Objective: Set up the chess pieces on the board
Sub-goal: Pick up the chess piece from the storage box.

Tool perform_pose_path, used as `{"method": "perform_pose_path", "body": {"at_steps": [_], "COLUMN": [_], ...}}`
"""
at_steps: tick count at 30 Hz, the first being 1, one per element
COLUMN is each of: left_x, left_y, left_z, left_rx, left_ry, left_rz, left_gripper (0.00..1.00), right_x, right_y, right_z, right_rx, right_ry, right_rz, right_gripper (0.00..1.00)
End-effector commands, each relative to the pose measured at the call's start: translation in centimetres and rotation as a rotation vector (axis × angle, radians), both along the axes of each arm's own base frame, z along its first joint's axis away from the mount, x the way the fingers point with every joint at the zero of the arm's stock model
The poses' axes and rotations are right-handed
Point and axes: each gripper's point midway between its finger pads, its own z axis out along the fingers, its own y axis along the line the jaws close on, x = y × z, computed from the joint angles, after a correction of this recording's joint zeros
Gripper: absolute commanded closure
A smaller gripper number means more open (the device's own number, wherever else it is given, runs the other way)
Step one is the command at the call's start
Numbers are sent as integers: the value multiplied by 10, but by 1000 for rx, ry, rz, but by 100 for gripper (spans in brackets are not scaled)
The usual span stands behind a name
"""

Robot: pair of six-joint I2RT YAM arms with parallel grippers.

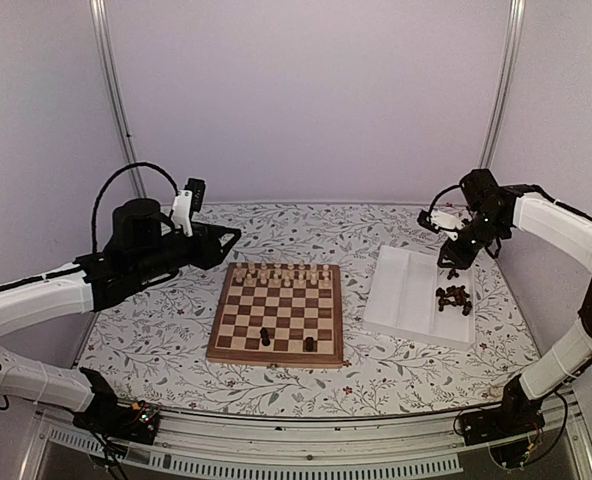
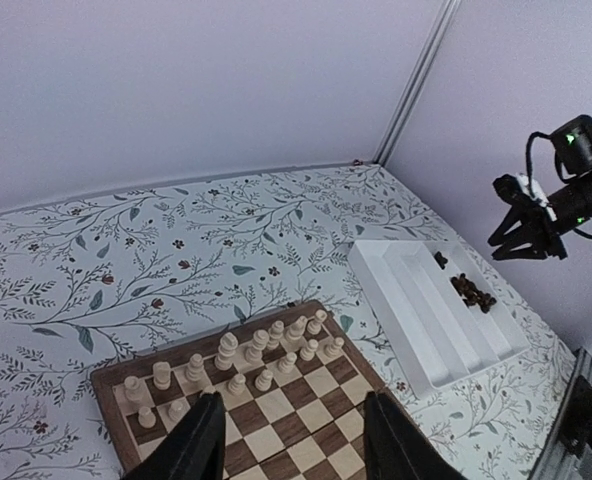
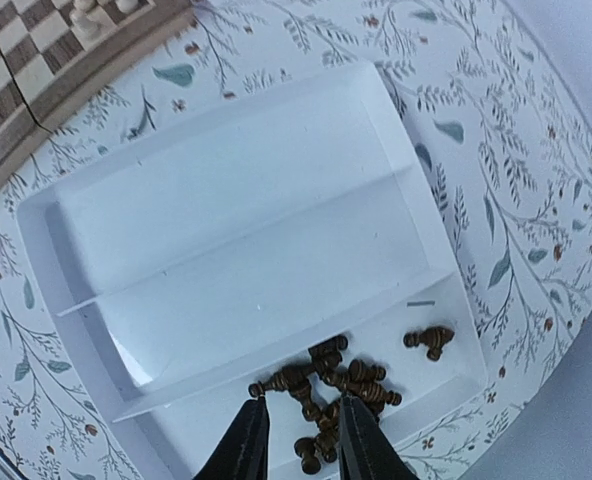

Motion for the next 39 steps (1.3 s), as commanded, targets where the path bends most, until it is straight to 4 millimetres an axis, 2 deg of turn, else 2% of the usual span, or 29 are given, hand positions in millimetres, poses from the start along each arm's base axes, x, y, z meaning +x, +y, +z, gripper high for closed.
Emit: {"method": "perform_pose_path", "body": {"at_steps": [1, 8, 13, 18, 27, 39], "left_x": [-3, -5, -6, -8, -9, -8], "left_y": [-27, -39, -38, -37, -36, -37], "left_z": [18, 16, 11, 3, -2, -11], "left_rx": [-18, -2, -5, 4, 10, 18], "left_ry": [-48, -42, -35, -22, -17, -2], "left_rz": [-94, -118, -115, -113, -112, -115], "left_gripper": [51, 51, 51, 50, 50, 49], "right_x": [-7, -36, -47, -56, -58, -57], "right_y": [-35, -59, -77, -86, -95, -106], "right_z": [-27, -54, -73, -89, -111, -127], "right_rx": [-39, -179, -296, -357, -419, -489], "right_ry": [54, 161, 240, 318, 379, 407], "right_rz": [-104, -89, -75, -82, -106, -118], "right_gripper": [75, 69, 68, 69, 69, 70]}}
